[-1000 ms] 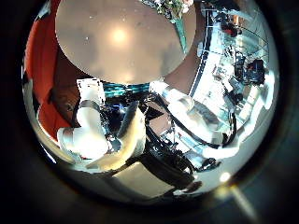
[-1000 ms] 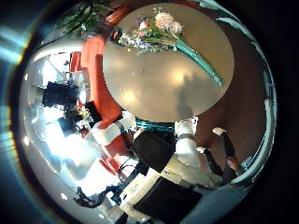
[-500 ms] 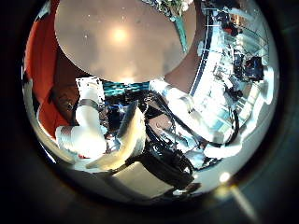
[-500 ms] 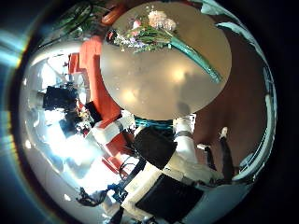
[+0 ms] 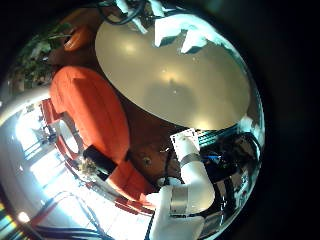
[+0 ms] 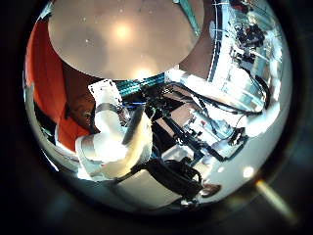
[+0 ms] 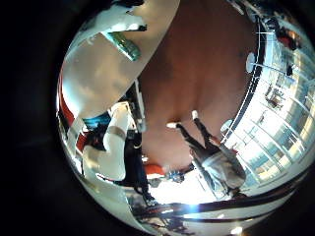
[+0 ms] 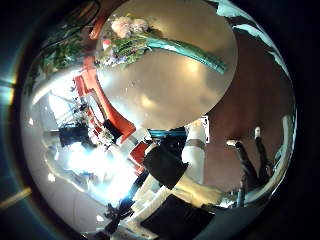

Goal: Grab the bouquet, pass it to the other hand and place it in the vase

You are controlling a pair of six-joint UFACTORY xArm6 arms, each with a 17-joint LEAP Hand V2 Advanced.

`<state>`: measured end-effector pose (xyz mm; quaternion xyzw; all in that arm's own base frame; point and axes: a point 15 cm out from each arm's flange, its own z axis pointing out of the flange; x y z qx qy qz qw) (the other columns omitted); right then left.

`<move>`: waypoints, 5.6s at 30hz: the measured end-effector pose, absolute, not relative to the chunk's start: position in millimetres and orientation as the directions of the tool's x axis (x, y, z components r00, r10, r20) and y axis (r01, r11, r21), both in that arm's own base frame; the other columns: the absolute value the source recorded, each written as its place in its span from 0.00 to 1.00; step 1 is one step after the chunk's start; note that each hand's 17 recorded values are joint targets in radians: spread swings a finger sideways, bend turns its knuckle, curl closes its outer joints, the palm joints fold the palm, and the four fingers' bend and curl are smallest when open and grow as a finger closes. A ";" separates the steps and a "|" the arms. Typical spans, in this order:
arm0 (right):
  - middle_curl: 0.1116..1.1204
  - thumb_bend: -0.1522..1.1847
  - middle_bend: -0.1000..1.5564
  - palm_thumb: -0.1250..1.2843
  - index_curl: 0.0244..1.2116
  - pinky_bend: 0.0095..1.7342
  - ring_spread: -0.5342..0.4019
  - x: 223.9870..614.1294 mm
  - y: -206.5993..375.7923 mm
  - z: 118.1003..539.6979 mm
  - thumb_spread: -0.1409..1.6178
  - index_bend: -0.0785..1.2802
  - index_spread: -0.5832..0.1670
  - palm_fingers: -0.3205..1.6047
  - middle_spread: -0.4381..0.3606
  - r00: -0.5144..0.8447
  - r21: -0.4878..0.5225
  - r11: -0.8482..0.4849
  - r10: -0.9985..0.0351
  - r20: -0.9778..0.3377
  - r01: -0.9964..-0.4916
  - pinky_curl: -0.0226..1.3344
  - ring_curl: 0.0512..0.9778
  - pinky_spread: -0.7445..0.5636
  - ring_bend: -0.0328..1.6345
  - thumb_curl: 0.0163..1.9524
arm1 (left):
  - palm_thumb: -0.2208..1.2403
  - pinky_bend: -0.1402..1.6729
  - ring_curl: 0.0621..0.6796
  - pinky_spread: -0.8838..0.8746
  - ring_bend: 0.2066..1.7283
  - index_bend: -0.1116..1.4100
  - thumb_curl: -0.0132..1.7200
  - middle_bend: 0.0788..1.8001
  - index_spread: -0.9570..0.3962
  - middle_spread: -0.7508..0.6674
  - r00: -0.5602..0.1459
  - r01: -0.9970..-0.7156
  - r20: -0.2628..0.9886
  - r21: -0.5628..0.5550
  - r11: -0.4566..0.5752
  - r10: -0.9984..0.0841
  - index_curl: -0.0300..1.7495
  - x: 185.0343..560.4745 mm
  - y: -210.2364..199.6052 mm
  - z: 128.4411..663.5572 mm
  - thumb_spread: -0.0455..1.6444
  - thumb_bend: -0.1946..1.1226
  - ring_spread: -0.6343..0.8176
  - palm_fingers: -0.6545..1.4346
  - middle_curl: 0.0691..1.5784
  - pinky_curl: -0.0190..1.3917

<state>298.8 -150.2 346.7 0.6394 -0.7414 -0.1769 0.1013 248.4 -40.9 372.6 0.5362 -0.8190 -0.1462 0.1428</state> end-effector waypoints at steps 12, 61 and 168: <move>0.40 0.10 0.43 0.36 0.23 0.58 0.30 319.8 -144.8 269.7 0.68 0.20 0.46 0.33 0.37 -0.214 0.481 0.138 -0.971 -0.105 -0.866 0.06 0.38 0.58 0.70 0.17 | 0.37 0.25 0.19 0.78 0.24 0.18 0.18 0.07 0.72 0.77 -0.436 -0.813 0.093 0.385 0.436 -0.895 0.20 255.8 -42.1 368.9 0.74 0.13 0.77 0.37 0.18 0.24; 0.59 0.10 0.47 0.49 0.44 0.62 0.26 344.1 -99.5 203.3 0.67 0.29 0.33 0.39 0.27 -0.203 0.328 0.187 -0.979 -0.015 -0.926 0.01 0.51 0.51 0.71 0.20 | 0.36 0.25 0.19 0.78 0.23 0.19 0.18 0.06 0.71 0.77 -0.457 -0.795 0.105 0.397 0.459 -0.883 0.21 263.5 -26.5 378.1 0.73 0.13 0.77 0.38 0.17 0.25; 0.69 0.11 0.89 0.89 0.73 0.79 0.38 310.8 118.1 479.0 0.58 0.94 0.49 0.76 0.40 0.334 -0.326 -0.079 -0.286 -0.898 -0.942 0.51 0.68 0.44 0.91 0.55 | 0.32 0.30 0.18 0.72 0.31 0.15 0.20 0.08 0.85 0.77 -0.254 -0.904 0.959 -0.189 0.383 -0.126 0.21 297.4 -180.8 521.8 0.60 0.12 0.74 0.38 0.21 0.28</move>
